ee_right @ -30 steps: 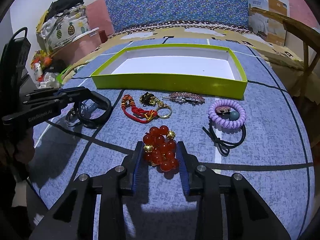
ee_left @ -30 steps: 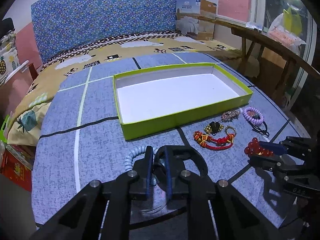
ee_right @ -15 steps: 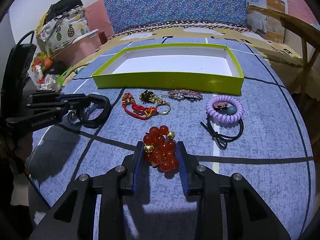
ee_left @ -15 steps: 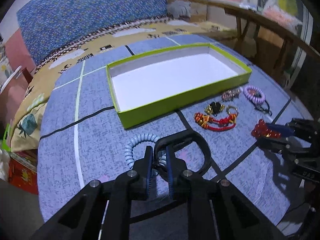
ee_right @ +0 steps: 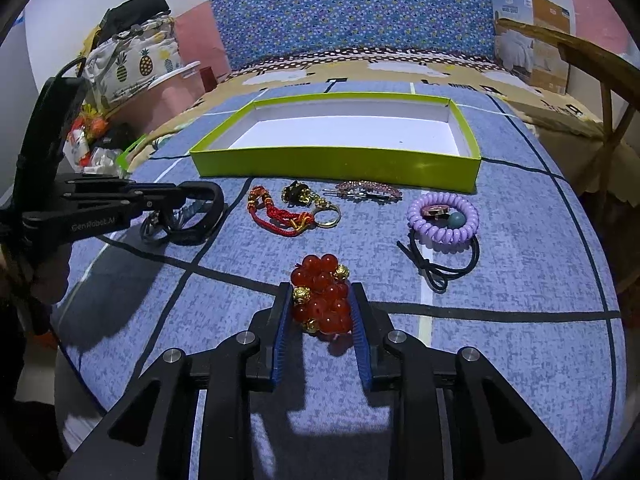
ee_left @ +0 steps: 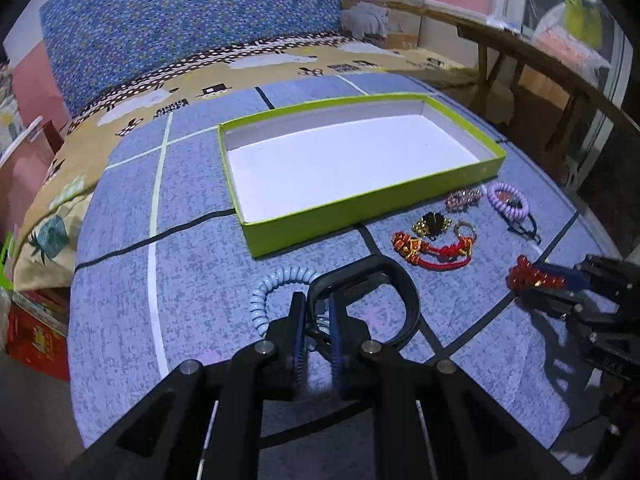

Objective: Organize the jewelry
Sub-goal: 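Carry the black wristband and red bead bracelet over the green box with both tools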

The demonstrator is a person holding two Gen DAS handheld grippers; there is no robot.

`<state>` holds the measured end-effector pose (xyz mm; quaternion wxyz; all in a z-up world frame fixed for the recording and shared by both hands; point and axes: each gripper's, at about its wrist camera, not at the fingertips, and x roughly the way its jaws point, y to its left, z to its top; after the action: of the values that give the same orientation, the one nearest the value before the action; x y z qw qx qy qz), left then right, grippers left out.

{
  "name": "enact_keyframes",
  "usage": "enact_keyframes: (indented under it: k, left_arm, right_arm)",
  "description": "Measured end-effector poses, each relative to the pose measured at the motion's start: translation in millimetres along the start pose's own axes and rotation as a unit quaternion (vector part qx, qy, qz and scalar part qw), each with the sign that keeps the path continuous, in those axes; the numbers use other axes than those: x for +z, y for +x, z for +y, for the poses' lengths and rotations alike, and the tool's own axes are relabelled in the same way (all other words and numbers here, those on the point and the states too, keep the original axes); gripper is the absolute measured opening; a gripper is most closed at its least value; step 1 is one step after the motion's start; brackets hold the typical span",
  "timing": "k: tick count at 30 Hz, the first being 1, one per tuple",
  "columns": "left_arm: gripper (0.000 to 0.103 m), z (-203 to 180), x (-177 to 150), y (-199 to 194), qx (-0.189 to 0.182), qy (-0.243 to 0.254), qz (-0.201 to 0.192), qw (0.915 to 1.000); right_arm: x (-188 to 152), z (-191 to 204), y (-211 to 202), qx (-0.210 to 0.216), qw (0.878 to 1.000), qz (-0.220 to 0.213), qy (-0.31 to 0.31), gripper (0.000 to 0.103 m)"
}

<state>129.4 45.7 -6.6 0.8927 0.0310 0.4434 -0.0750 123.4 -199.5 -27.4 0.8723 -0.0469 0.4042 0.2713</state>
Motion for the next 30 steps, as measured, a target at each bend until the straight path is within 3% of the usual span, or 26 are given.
enact_keyframes:
  k: [9, 21, 30]
  left_arm:
    - [0.012, 6.4, -3.1, -32.0, -0.032, -0.037, -0.066, 0.9966]
    - [0.012, 19.4, 15.2, -42.4, -0.059, -0.08, -0.098, 0.9902]
    - [0.012, 38.0, 55.6, -30.2, -0.035, -0.081, -0.108, 0.9903]
  right_arm:
    - [1.2, -1.6, -8.9, 0.004, 1.0, -0.013, 0.007, 0.026]
    - [32.4, -13.4, -23.6, 0.001, 0.999, -0.047, 0.006, 0.026]
    - [80.0, -35.8, -9.8, -0.011, 0.998, -0.062, 0.003, 0.026]
